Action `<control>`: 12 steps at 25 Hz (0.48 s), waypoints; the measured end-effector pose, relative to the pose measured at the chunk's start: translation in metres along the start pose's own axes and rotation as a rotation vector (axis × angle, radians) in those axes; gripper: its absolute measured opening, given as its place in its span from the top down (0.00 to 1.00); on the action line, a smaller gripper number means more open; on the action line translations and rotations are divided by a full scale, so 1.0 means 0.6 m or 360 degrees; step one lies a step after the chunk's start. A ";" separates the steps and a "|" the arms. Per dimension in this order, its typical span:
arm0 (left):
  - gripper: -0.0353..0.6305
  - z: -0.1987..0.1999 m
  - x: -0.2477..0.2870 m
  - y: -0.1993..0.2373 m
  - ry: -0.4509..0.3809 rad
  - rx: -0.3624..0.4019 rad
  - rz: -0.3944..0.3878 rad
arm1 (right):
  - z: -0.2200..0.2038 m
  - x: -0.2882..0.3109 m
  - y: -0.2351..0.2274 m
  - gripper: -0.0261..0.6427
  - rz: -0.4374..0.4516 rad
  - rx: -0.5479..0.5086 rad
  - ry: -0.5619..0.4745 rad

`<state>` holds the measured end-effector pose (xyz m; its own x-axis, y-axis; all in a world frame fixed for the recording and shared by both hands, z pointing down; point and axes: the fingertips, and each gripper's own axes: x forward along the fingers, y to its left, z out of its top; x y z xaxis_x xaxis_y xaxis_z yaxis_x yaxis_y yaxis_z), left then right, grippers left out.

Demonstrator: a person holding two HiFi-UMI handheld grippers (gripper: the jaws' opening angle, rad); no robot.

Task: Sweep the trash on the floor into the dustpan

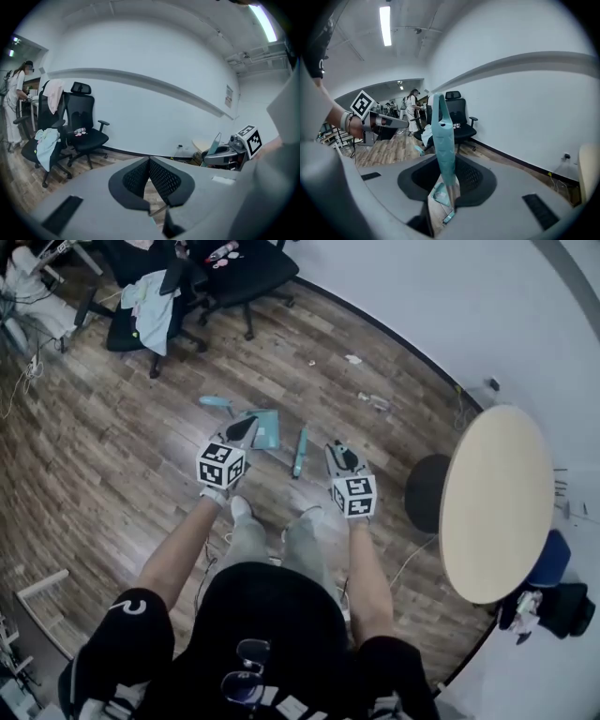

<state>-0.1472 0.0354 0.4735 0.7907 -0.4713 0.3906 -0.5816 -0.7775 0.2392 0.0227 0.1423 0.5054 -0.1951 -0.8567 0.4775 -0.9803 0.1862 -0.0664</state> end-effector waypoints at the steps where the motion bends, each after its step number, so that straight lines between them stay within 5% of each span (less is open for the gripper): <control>1: 0.95 0.014 0.014 -0.030 -0.0004 0.0016 -0.0014 | 0.001 -0.023 -0.030 0.83 -0.0023 0.0006 -0.0006; 12: 0.95 0.098 0.160 -0.319 -0.0024 0.0150 -0.0189 | -0.037 -0.221 -0.262 0.83 -0.0128 0.0017 0.0000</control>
<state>0.0513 0.1148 0.4131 0.8561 -0.3792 0.3511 -0.4638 -0.8634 0.1984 0.2034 0.2374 0.4721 -0.1160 -0.8686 0.4817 -0.9930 0.1120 -0.0372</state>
